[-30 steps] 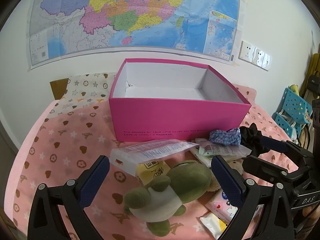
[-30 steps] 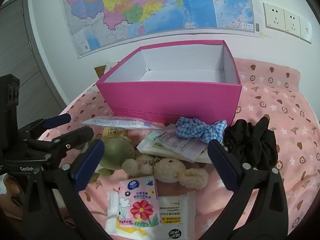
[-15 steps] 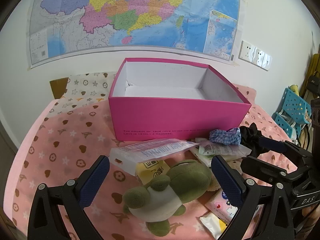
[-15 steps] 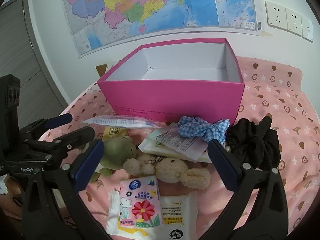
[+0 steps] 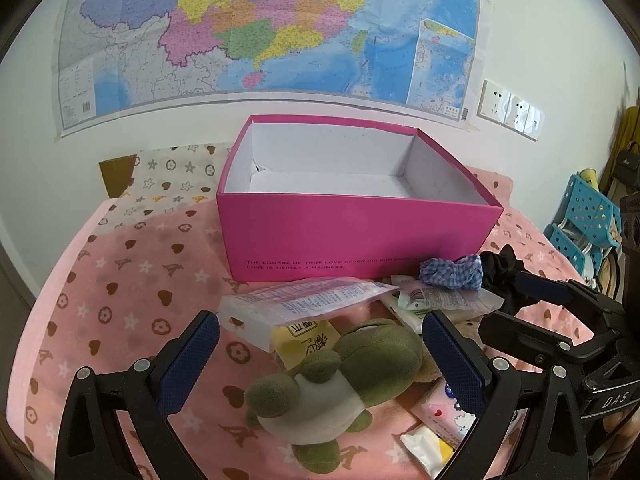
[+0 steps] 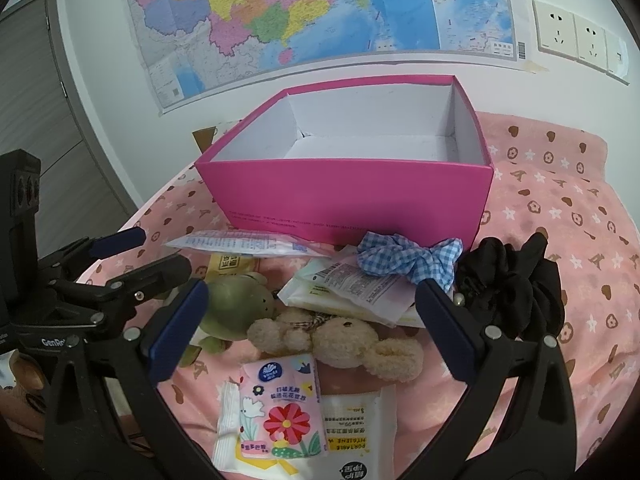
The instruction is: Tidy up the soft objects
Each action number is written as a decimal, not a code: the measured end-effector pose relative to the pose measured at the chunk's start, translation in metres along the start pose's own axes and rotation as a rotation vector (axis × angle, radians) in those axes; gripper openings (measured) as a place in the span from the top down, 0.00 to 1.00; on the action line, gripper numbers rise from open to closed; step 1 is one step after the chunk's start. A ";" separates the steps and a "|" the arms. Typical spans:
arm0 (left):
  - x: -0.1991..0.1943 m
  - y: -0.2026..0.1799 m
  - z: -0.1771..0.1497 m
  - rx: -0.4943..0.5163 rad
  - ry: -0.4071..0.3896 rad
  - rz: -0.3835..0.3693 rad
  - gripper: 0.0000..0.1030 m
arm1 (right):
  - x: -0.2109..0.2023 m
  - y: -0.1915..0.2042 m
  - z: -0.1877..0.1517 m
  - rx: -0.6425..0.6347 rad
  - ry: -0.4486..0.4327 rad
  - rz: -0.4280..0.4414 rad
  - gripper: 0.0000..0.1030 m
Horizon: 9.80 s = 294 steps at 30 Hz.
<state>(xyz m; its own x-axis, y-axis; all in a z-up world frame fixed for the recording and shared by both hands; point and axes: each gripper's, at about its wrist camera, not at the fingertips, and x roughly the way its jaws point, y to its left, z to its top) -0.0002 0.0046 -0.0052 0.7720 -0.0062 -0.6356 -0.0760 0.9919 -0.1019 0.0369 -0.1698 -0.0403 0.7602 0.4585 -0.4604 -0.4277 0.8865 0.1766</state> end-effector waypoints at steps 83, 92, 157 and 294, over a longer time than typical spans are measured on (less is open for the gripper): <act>-0.004 0.050 0.048 0.022 -0.075 -0.289 0.35 | 0.018 0.059 0.053 -0.528 0.010 0.057 0.81; -0.009 0.040 0.098 0.062 -0.171 -0.282 0.35 | 0.013 0.060 0.097 -0.590 -0.069 -0.004 0.86; 0.007 0.048 -0.029 -0.013 0.126 -0.269 0.27 | 0.053 0.018 0.009 -0.185 0.229 0.337 0.43; 0.044 -0.095 0.052 0.220 0.067 -0.592 0.34 | -0.078 -0.084 0.065 -0.030 -0.132 0.141 0.84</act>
<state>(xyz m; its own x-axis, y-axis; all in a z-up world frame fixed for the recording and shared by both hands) 0.0740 -0.0836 0.0159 0.6013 -0.5626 -0.5673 0.4889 0.8207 -0.2957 0.0449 -0.2758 0.0374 0.7484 0.5841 -0.3143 -0.5474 0.8115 0.2045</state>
